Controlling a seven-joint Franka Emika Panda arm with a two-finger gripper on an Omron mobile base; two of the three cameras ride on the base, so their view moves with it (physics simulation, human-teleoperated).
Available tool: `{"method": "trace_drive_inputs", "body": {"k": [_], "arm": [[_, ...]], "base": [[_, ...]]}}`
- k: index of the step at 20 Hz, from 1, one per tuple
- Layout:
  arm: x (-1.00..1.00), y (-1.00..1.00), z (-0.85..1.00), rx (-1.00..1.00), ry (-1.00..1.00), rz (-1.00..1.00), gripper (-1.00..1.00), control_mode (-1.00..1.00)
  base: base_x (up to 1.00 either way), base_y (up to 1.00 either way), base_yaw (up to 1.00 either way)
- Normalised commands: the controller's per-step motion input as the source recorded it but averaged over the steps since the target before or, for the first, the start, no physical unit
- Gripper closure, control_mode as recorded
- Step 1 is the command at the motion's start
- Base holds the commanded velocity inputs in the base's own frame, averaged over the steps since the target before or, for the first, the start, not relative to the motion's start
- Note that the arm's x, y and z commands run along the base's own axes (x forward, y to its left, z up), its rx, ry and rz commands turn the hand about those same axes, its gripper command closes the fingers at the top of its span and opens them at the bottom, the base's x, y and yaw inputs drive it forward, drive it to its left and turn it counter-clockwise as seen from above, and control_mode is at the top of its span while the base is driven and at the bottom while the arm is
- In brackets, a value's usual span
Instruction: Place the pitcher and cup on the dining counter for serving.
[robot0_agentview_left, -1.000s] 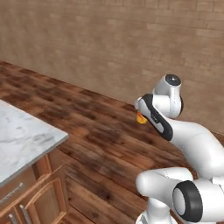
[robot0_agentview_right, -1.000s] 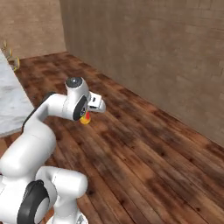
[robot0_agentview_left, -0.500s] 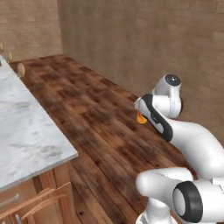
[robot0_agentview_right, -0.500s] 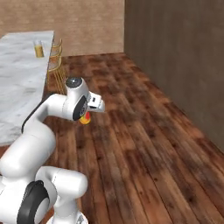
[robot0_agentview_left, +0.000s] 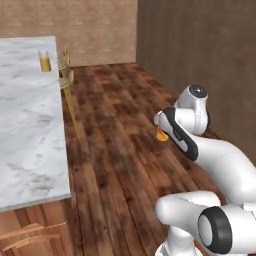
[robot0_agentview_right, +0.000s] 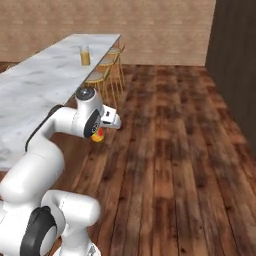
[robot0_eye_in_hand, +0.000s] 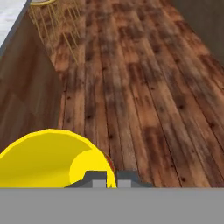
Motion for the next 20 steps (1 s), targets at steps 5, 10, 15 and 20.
{"method": "trace_drive_inputs", "body": {"k": [5, 10, 15, 20], "arm": [[0.00, 0.00, 0.00, 0.00, 0.00, 0.00, 1.00, 1.00], [0.00, 0.00, 0.00, 0.00, 0.00, 0.00, 1.00, 1.00], [0.00, 0.00, 0.00, 0.00, 0.00, 0.00, 1.00, 1.00], [0.00, 0.00, 0.00, 0.00, 0.00, 0.00, 1.00, 1.00]], "base": [[0.99, -0.49, 0.60], [1.00, -0.59, 0.56], [0.99, -0.66, 0.47], [0.83, -0.78, 0.43]]}}
